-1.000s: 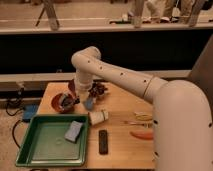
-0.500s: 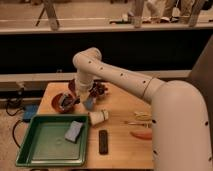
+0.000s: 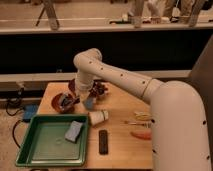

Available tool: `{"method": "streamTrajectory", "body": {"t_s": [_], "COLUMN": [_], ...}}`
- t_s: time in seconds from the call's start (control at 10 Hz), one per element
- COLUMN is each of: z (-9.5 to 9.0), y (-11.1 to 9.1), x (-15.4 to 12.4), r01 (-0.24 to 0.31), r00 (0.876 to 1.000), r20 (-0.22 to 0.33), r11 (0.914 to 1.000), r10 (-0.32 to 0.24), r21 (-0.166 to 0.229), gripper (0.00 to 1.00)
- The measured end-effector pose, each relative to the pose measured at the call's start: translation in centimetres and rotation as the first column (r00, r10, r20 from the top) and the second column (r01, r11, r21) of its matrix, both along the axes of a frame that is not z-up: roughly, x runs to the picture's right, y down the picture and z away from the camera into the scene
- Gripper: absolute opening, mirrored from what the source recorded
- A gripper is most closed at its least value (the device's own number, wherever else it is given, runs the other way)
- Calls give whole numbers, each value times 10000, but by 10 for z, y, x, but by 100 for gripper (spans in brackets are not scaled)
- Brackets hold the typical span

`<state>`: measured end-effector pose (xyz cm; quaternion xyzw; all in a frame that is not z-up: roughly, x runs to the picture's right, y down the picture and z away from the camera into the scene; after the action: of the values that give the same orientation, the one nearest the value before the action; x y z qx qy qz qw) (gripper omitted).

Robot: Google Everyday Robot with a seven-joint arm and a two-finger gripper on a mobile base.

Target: Place brush in red bowl

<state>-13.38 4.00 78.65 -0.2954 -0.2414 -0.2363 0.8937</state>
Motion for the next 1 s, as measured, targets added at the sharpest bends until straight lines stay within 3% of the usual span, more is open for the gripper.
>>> {"method": "streamTrajectory", "body": {"t_s": [0.3, 1.0], "z": [-1, 19], "y": [-6, -14], "x": [2, -31], "r01": [-44, 830], "r00": [10000, 9963], "r20": [-88, 251], "r11": [9999, 9957], "r10": [43, -820], "r21": [-134, -421], "gripper": [0, 0]}}
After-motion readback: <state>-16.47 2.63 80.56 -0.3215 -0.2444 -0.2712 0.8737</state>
